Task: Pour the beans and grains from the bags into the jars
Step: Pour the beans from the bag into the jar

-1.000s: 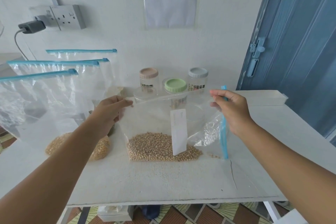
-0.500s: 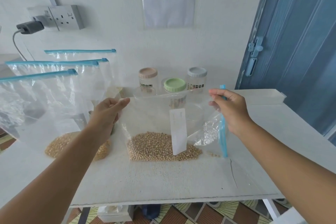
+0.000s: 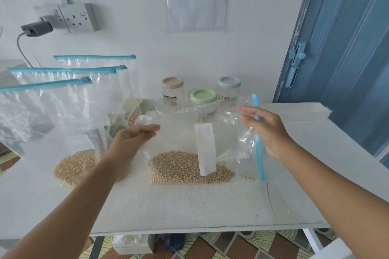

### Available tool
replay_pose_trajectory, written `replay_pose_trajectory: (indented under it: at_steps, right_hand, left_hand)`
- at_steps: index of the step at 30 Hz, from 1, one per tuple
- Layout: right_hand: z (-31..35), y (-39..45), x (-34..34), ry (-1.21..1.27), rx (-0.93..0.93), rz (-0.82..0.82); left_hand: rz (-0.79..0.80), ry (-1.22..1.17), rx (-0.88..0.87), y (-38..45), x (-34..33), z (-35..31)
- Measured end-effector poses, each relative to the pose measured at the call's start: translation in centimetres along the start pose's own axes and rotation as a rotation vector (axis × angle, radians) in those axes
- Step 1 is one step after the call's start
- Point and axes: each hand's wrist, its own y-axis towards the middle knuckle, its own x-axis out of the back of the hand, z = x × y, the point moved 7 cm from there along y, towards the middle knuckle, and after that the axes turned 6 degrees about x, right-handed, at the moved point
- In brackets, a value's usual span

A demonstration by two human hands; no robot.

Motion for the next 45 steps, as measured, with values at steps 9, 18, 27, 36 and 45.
replay_pose_trajectory:
  at_steps: [9, 18, 27, 36, 45]
  right_hand:
    - [-1.8, -1.0, 0.8, -0.012, -0.071, 0.079]
    - [-2.6, -1.3, -0.1, 0.080, -0.120, 0.116]
    - [1.0, -0.1, -0.5, 0.105, -0.053, 0.037]
    - [7.4, 2.7, -2.2, 0.180, 0.026, 0.021]
    - [10.0, 7.3, -3.8, 0.267, 0.072, 0.056]
  left_hand:
    - [0.080, -0.136, 0.054, -0.6, 0.2, 1.2]
    - [0.193, -0.108, 0.143, -0.4, -1.1, 3.3]
    - [-0.078, -0.190, -0.004, 0.7, 1.2, 1.4]
    - [-0.183, -0.285, -0.132, 0.9, 2.5, -4.9]
    - [-0.300, -0.260, -0.213, 2.0, 3.6, -11.1]
